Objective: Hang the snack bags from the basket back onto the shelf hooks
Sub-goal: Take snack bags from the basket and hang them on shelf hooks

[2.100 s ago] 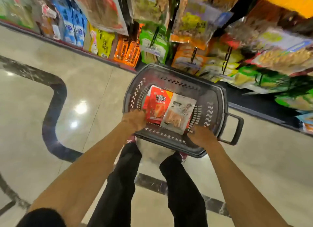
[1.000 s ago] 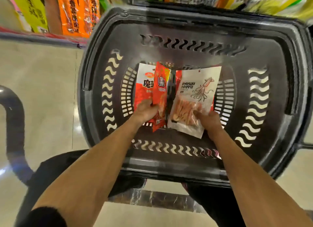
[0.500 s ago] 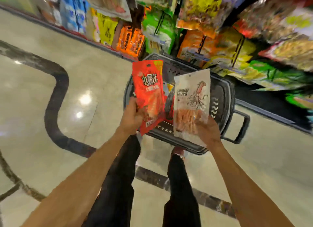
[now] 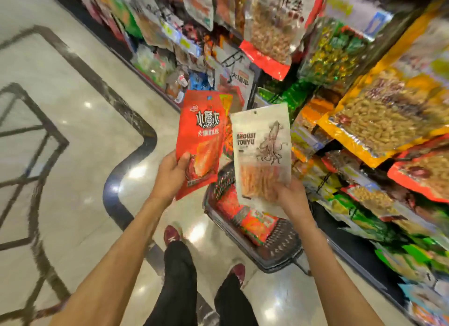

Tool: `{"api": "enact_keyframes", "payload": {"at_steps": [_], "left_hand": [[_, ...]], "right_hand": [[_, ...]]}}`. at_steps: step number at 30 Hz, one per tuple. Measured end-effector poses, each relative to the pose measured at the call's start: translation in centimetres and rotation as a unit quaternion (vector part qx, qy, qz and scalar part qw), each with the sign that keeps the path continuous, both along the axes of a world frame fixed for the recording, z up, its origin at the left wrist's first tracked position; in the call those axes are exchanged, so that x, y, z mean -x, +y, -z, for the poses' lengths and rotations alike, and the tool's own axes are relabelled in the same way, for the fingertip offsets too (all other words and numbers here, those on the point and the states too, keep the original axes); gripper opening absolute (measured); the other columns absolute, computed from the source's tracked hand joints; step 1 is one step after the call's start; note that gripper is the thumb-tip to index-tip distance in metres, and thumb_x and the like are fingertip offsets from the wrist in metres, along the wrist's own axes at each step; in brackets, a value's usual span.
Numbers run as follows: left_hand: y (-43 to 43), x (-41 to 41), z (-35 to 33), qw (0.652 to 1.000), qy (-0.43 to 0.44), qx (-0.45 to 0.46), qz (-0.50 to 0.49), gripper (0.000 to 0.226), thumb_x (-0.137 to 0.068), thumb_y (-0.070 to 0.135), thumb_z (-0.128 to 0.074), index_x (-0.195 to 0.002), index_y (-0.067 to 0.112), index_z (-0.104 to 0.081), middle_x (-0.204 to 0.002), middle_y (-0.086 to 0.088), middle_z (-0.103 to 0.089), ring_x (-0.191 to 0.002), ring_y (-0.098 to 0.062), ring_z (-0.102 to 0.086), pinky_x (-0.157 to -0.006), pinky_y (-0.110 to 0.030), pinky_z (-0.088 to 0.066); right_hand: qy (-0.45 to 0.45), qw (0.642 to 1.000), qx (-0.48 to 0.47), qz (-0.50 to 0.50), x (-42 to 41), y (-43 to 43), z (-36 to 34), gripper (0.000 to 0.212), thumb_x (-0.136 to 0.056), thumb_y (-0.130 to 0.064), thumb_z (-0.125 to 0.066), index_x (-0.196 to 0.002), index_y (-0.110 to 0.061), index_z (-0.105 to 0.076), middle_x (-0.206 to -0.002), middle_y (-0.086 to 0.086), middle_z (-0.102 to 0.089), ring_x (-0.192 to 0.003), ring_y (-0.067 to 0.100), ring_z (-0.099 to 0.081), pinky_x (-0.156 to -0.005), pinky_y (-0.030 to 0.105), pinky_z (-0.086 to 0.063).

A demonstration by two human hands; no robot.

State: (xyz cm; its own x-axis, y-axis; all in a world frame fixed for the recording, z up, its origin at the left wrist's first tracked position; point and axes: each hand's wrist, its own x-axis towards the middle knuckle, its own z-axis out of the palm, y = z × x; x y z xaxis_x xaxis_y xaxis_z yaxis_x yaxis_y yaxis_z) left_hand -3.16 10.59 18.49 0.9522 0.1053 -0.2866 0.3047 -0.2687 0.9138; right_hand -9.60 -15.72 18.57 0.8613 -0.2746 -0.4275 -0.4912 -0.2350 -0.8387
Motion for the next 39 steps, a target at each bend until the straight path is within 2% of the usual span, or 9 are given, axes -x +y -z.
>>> {"api": "enact_keyframes", "payload": {"at_steps": [4,7,12,14,16,20,25,30,39], "left_hand": [[5.5,-0.4,-6.2,0.993,-0.048,0.029,-0.107,0.02,-0.098,0.028,-0.056,-0.11,0.019,-0.07,-0.102,0.003,-0.075,-0.095,-0.016,-0.072,-0.089,-0.038,-0.056],[10.3,0.1,-10.5,0.98,-0.093,0.051,-0.168,0.023,-0.099,0.023,-0.057,-0.114,0.01,-0.069,-0.103,-0.004,-0.075,-0.097,-0.022,-0.071,-0.089,-0.041,-0.056],[17.8,0.7,-16.5,0.961,-0.151,0.077,-0.219,0.016,-0.1,0.014,-0.053,-0.108,0.018,-0.066,-0.082,0.019,-0.074,-0.076,0.004,-0.069,-0.069,-0.014,-0.053],[20.9,1.3,-18.5,0.954,-0.17,0.076,-0.233,0.019,-0.1,0.013,-0.053,-0.115,0.013,-0.065,-0.092,0.013,-0.074,-0.079,0.003,-0.07,-0.069,-0.017,-0.055],[24.1,1.8,-20.1,0.952,-0.186,0.058,-0.236,0.02,-0.101,0.012,-0.052,-0.117,0.011,-0.064,-0.089,0.013,-0.074,-0.079,0.003,-0.07,-0.066,-0.014,-0.053],[29.9,2.8,-21.9,0.949,-0.195,0.013,-0.246,0.017,-0.101,0.026,-0.054,-0.114,0.023,-0.065,-0.103,0.006,-0.075,-0.093,-0.013,-0.072,-0.084,-0.038,-0.057],[34.7,3.0,-23.2,0.926,-0.226,0.028,-0.3,0.02,-0.102,0.026,-0.052,-0.117,0.022,-0.064,-0.103,0.006,-0.075,-0.093,-0.013,-0.073,-0.088,-0.039,-0.057],[38.6,1.3,-23.8,0.92,-0.235,0.06,-0.307,0.023,-0.102,0.025,-0.052,-0.121,0.02,-0.064,-0.111,-0.001,-0.074,-0.101,-0.023,-0.072,-0.091,-0.049,-0.055],[43.9,-6.2,-24.2,0.915,-0.254,0.058,-0.308,0.015,-0.101,0.026,-0.053,-0.109,0.027,-0.067,-0.104,0.004,-0.076,-0.095,-0.016,-0.073,-0.08,-0.031,-0.058]], "right_hand": [[-0.104,0.994,0.028,-0.031,-2.7,5.0,-6.5,0.023,-0.098,-0.004,-0.052,-0.094,-0.021,-0.066,-0.078,-0.019,-0.067,-0.075,-0.003,-0.06,-0.066,0.004,-0.038],[-0.149,0.986,0.025,-0.068,-3.5,9.0,-11.2,0.011,-0.102,-0.013,-0.05,-0.111,-0.017,-0.055,-0.092,-0.002,-0.057,-0.09,0.01,-0.051,-0.062,0.001,-0.03],[-0.224,0.97,0.016,-0.094,-5.7,15.5,-15.5,0.015,-0.091,-0.036,-0.061,-0.101,-0.025,-0.064,-0.094,-0.01,-0.066,-0.081,-0.008,-0.059,-0.073,0.018,-0.041],[-0.229,0.968,0.002,-0.103,-6.8,18.6,-16.7,0.014,-0.088,-0.034,-0.067,-0.091,-0.02,-0.066,-0.083,-0.007,-0.067,-0.069,-0.008,-0.058,-0.07,0.025,-0.044],[-0.239,0.964,-0.015,-0.116,-7.8,21.6,-18.1,0.01,-0.091,-0.02,-0.068,-0.083,-0.023,-0.065,-0.073,-0.011,-0.067,-0.062,-0.011,-0.057,-0.065,0.017,-0.045],[-0.27,0.95,-0.04,-0.152,-9.0,27.1,-19.6,0.007,-0.094,-0.019,-0.064,-0.088,-0.021,-0.068,-0.077,-0.015,-0.071,-0.069,-0.001,-0.062,-0.062,0.013,-0.046],[-0.281,0.942,-0.059,-0.172,-11.3,32.8,-20.8,0.017,-0.094,-0.011,-0.061,-0.084,-0.024,-0.066,-0.069,-0.028,-0.069,-0.06,-0.013,-0.058,-0.056,0.006,-0.042],[-0.282,0.942,-0.089,-0.159,-14.5,36.9,-21.3,0.013,-0.094,-0.015,-0.063,-0.085,-0.022,-0.07,-0.078,-0.02,-0.073,-0.067,-0.005,-0.063,-0.065,0.021,-0.048],[-0.282,0.943,-0.124,-0.125,-21.0,42.6,-23.1,0.011,-0.095,-0.018,-0.062,-0.089,-0.021,-0.07,-0.078,-0.015,-0.074,-0.072,0.001,-0.067,-0.066,0.023,-0.049]]}}
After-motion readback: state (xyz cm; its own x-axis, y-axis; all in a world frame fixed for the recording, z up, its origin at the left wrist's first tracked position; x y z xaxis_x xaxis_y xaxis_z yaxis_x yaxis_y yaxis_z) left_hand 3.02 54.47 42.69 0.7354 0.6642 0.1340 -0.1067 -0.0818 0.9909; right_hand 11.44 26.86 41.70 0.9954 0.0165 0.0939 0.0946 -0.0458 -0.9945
